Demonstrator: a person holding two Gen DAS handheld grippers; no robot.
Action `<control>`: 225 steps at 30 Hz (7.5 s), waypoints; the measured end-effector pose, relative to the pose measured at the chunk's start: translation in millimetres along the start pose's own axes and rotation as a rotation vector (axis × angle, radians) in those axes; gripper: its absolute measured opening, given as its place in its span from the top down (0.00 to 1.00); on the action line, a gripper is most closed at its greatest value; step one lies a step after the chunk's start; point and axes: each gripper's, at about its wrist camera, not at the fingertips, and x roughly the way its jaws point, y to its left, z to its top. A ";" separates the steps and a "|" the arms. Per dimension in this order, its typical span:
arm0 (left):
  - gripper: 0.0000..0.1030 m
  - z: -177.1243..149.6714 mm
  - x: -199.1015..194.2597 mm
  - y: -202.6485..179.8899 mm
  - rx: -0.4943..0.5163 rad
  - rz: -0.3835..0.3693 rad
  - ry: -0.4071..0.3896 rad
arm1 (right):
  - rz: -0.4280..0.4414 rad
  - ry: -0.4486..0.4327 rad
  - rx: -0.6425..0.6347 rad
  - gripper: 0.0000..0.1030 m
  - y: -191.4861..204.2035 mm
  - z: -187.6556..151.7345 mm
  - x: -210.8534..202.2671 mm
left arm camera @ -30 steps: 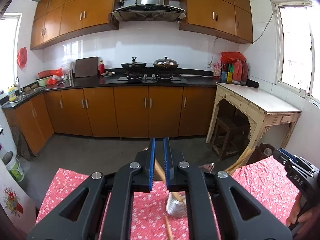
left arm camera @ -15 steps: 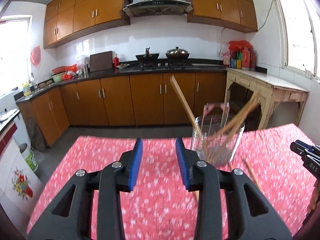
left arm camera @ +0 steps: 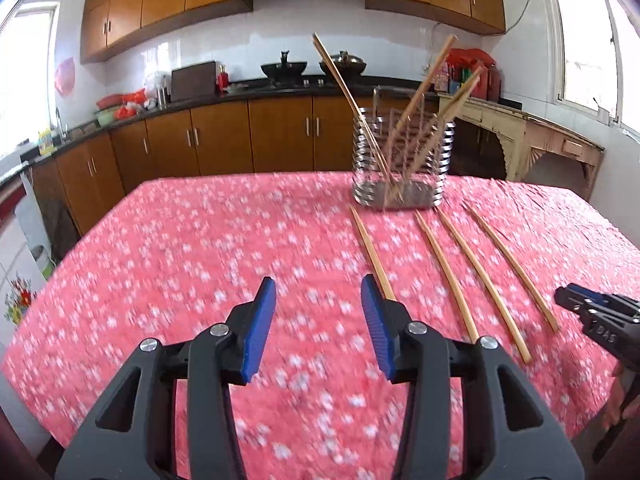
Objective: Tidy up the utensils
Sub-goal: 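Close the right tool on a bamboo chopstick while the left tool grasps another, then lift both chopsticks and carry them over the wire holder, then lower the chopsticks into the holder and open both tools, then close the right tool on a chopstick while the left tool grasps the last one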
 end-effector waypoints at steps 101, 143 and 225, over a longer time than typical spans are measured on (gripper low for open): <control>0.93 142.2 -48.1 57.8 -0.049 -0.060 -0.169 | 0.039 -0.454 0.024 0.92 6.7 163.1 -114.7; 0.93 320.4 -33.4 -8.3 0.004 -0.153 -0.329 | 0.165 -0.566 0.033 0.92 41.1 342.1 -89.4; 0.55 22.9 5.3 14.2 -0.013 -0.022 0.047 | 0.110 -0.041 -0.070 0.70 37.5 8.2 -14.4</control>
